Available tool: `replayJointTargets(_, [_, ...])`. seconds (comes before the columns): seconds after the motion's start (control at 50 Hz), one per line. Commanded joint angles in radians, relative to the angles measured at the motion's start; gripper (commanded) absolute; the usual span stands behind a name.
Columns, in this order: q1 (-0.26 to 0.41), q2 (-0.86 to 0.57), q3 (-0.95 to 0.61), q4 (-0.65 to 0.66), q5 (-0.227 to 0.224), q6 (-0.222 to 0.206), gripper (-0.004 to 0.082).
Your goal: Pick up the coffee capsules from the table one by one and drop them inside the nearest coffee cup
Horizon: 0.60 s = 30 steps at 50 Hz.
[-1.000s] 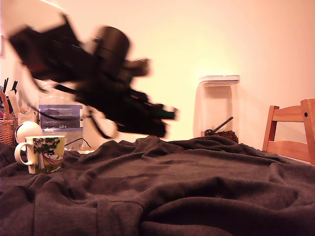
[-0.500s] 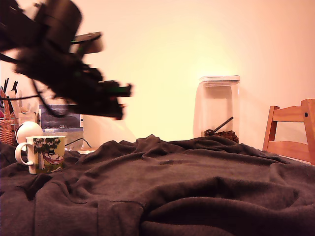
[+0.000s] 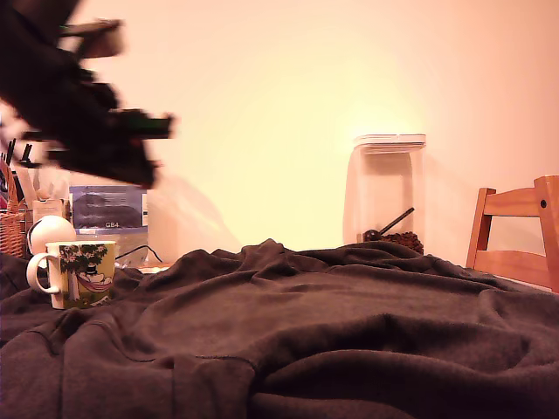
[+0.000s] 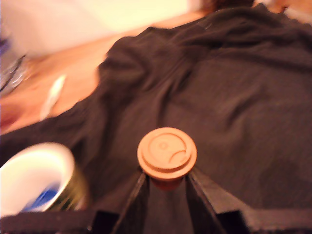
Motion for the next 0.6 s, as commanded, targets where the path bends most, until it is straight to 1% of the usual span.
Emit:
replayJointTargets(0.0, [0.026, -0.023, -0.019, -0.019, -0.01, -0.003, 0.0076])
replayJointTargets(0.26, [0.141, -0.095, -0.019, -0.121, -0.012, -0.003, 0.0076])
replayJointTargets(0.32, [0.165, -0.096, -0.019, -0.127, 0.0, -0.003, 0.0076])
replayJointTargets(0.4, [0.186, -0.096, -0.019, -0.14, 0.024, -0.003, 0.0076])
replayJointTargets(0.58, [0.206, -0.095, -0.019, -0.146, 0.025, -0.003, 0.0076])
